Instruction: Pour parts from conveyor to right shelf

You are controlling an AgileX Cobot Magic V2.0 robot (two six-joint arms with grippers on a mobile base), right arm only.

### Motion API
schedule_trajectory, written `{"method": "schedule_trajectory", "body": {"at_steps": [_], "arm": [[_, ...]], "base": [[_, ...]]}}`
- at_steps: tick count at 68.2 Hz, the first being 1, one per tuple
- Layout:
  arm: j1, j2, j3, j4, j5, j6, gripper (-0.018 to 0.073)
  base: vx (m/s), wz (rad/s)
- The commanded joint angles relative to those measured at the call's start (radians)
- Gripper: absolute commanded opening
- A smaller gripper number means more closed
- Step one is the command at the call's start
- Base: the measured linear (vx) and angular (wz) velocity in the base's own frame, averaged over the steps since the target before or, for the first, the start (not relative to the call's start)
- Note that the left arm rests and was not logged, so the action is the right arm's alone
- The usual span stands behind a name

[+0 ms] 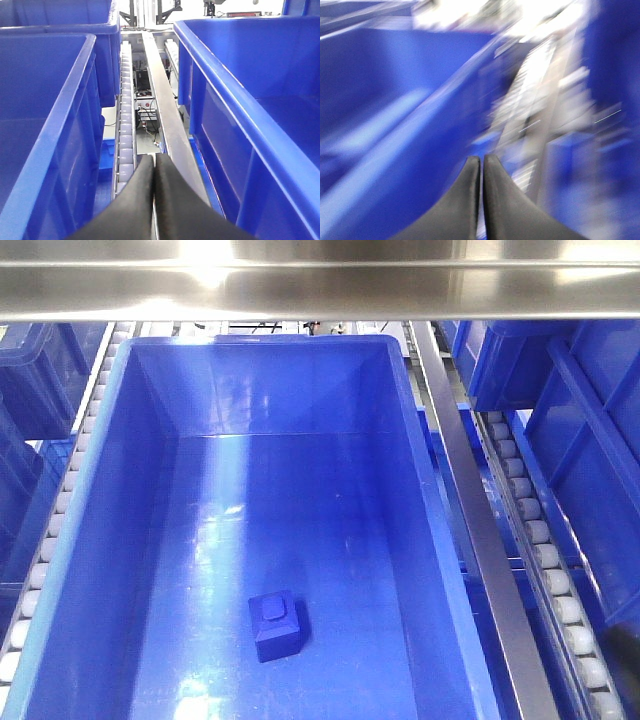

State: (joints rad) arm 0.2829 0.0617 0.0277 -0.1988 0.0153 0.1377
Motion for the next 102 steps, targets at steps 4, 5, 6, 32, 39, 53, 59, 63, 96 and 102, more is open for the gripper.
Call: {"method": "schedule_trajectory", "body": {"at_steps": [4,5,6,32,39,53,59,63,96,102], "arm": [[-0.115,-0.060,0.000,-0.029,-0.049,0.000,-0.0011],[-0.124,-0.067,0.000,-0.029,-0.042,0.000,-0.0011],[-0.132,-0.074,0.000,-0.029,-0.031,0.000,-0.0011],[-0.208,-0.092,0.000,-0.029,0.050,0.000,-0.0011],[-0.208,-0.092,0.000,-0.028,0.048,0.000,-0.0011],[-0.208,-0.091,0.000,-0.028,0.048,0.000,-0.0011],[-0.208,-0.091,0.000,-0.028,0.048,0.000,-0.0011],[-0.207,-0.091,0.000,-0.028,0.050,0.000,-0.0011],[-0.205,-0.091,0.000,-0.028,0.050,0.000,-0.0011],[-0.205,-0.091,0.000,-0.028,0.050,0.000,-0.0011]], "base": [[0.00,0.00],[0.00,0.00],[0.00,0.00],[0.00,0.00],[0.00,0.00],[0.00,0.00],[0.00,0.00],[0.00,0.00],[0.00,0.00],[0.00,0.00]]}}
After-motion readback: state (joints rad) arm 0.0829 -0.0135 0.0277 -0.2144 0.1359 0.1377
